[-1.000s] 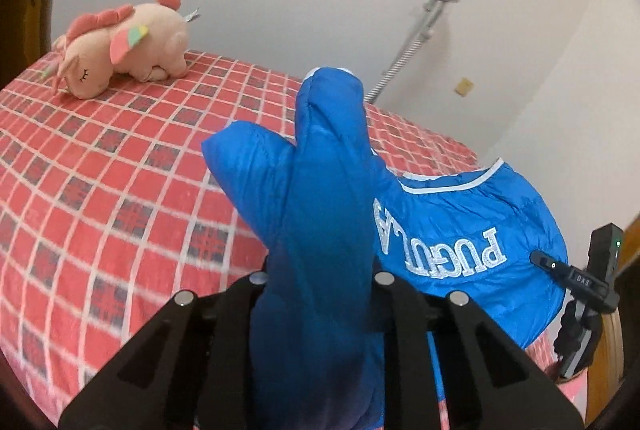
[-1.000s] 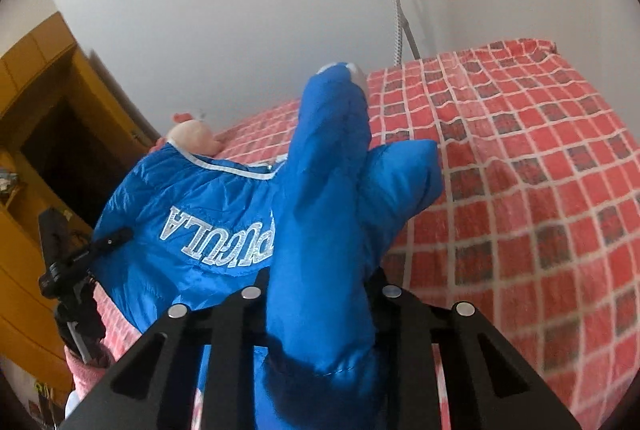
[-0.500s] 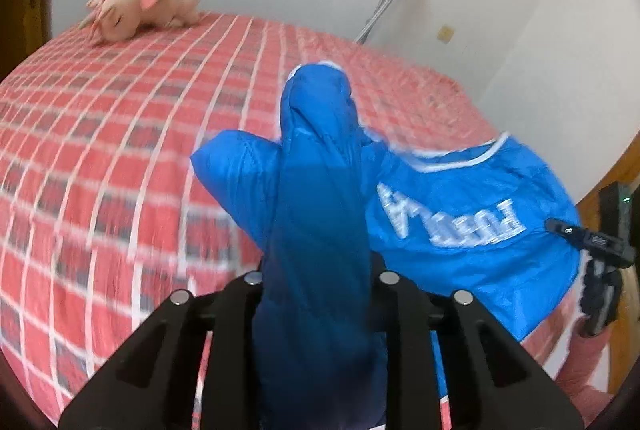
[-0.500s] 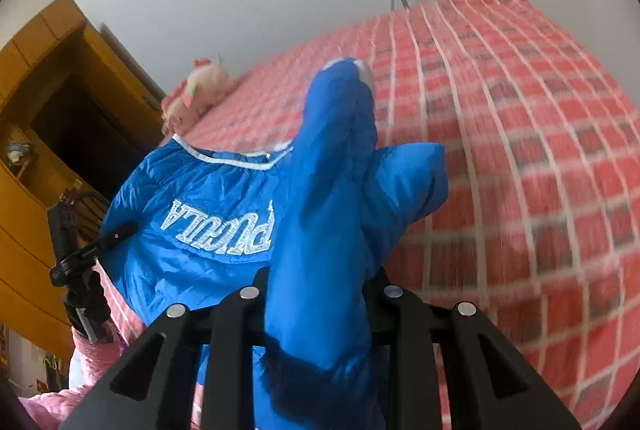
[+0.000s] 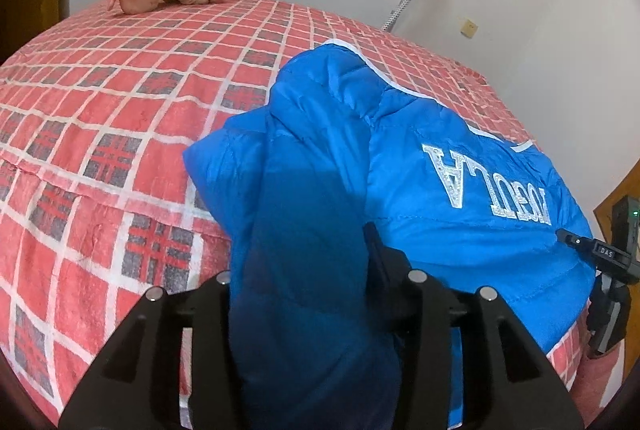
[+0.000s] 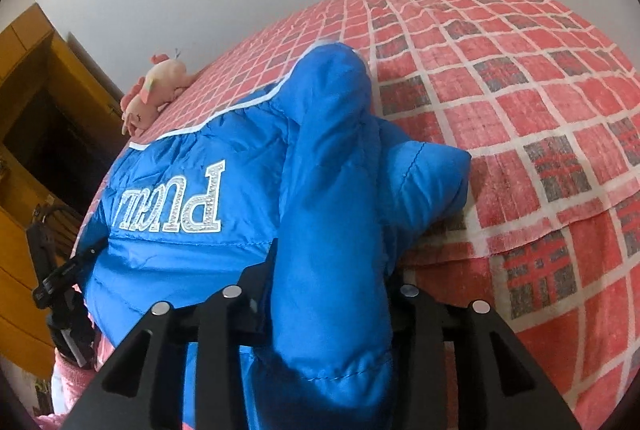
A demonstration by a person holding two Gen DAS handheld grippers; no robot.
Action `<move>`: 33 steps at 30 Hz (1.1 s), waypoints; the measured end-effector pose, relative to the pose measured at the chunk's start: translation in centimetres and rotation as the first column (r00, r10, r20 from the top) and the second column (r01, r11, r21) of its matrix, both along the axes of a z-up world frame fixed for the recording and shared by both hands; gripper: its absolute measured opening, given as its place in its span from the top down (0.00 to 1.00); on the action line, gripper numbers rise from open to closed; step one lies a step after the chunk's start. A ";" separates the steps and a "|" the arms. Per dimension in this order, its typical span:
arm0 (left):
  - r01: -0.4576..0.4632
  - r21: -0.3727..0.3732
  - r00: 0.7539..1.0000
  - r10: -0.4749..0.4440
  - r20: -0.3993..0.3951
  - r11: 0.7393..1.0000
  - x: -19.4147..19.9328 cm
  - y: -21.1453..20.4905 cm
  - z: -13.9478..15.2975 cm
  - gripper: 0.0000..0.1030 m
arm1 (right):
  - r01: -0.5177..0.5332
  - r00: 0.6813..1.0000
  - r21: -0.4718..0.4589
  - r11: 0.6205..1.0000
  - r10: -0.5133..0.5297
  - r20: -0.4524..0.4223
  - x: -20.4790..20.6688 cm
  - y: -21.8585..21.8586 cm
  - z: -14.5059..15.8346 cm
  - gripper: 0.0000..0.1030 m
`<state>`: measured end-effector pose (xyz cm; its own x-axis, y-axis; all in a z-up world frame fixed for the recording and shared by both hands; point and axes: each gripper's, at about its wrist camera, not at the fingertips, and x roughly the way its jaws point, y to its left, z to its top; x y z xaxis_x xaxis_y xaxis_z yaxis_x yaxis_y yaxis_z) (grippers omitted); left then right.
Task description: Fold large clothes
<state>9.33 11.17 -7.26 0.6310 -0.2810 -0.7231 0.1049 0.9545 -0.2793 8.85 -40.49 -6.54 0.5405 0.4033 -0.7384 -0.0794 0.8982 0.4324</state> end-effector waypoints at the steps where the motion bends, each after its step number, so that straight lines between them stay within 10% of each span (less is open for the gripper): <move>1: -0.005 -0.001 1.000 0.005 -0.009 1.000 0.0 0.1 0.2 0.58 | 0.008 1.000 -0.011 1.000 -0.008 0.002 -0.3 0.0 0.2 0.57; 15: -0.084 0.045 0.988 0.077 0.137 0.995 -6.0 -1.7 7.6 0.49 | 0.055 0.975 -0.268 0.962 0.007 0.223 -5.8 4.3 7.3 0.52; 33: -0.011 0.198 0.997 -0.005 0.081 0.980 -3.7 -7.8 1.1 0.47 | 0.048 0.988 -0.283 0.958 -0.003 0.157 -3.4 5.5 1.5 0.60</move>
<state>5.67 3.32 -6.17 0.6903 -0.1354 -0.7107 0.1164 0.9903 -0.0757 5.41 -34.96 -4.99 0.6637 0.1729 -0.7278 -0.1000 0.9847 0.1427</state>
